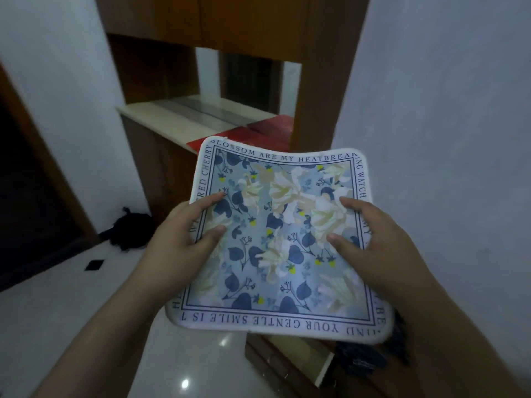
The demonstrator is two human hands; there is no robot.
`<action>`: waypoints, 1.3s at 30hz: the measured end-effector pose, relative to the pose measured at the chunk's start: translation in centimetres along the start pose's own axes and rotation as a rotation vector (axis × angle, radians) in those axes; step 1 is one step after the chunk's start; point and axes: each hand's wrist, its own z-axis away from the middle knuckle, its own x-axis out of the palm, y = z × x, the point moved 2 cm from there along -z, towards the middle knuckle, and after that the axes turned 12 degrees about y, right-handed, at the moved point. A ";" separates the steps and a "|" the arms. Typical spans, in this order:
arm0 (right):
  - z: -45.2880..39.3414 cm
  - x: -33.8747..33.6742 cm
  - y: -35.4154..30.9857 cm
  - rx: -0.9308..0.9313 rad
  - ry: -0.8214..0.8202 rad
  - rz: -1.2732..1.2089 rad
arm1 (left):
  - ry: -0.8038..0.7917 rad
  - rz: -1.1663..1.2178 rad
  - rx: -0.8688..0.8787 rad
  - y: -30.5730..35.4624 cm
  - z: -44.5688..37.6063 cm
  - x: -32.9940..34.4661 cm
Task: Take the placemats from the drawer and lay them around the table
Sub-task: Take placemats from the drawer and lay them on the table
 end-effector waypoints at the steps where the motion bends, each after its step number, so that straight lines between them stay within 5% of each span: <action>1: 0.0 1.3 -0.7 -0.042 -0.038 -0.014 | 0.043 -0.038 -0.021 -0.6 0.6 -1.4; 16: 2.5 19.6 -15.1 -0.373 -0.540 -0.211 | 0.477 -0.323 -0.365 -8.8 8.7 -19.4; 39: 6.7 42.2 -38.7 -0.654 -0.745 -0.291 | 0.764 -0.539 -0.474 -22.1 6.3 -41.8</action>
